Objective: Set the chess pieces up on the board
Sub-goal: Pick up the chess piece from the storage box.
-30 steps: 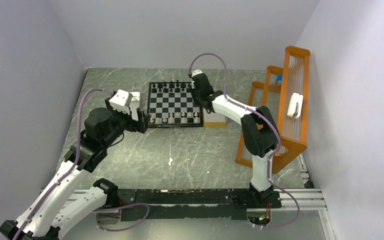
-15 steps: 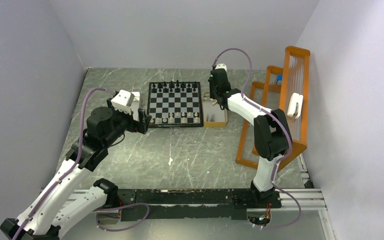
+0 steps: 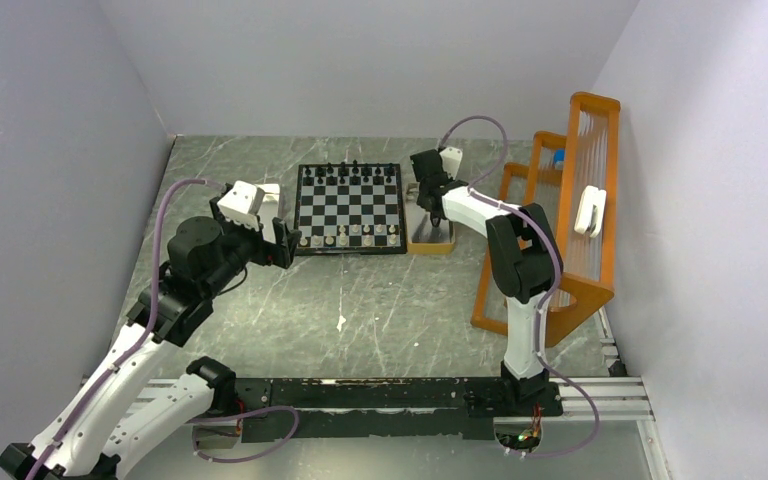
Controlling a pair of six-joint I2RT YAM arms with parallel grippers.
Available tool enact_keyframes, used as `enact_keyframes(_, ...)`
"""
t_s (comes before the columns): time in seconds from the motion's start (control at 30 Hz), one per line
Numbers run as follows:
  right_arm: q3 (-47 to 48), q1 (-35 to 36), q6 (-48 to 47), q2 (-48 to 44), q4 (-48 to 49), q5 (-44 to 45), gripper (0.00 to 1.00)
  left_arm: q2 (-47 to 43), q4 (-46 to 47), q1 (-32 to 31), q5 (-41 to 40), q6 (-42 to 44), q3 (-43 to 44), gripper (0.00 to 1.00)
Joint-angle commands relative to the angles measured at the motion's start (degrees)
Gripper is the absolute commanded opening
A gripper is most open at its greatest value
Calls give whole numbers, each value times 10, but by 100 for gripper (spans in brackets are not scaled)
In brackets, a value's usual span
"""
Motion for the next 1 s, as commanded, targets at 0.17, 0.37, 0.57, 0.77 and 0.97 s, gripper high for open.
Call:
enact_keyframes(0.17,41,-1,63,39,-25,51,30,-14,4,0,1,3,0,98)
enact_keyframes(0.37,45,-1,65,60,-21,36,30,-13,4,0,3,3,0,98)
enact_keyframes(0.57,37,0,61,60,-30,31,29,-15,5,0,2,4,0,98)
enact_keyframes(0.77,34,1,26,63,-35,16,28,-16,4,0,-1,4,-1,98)
enact_keyframes(0.97,23,1,-34,63,-32,-34,26,-16,4,0,-2,5,-1,98)
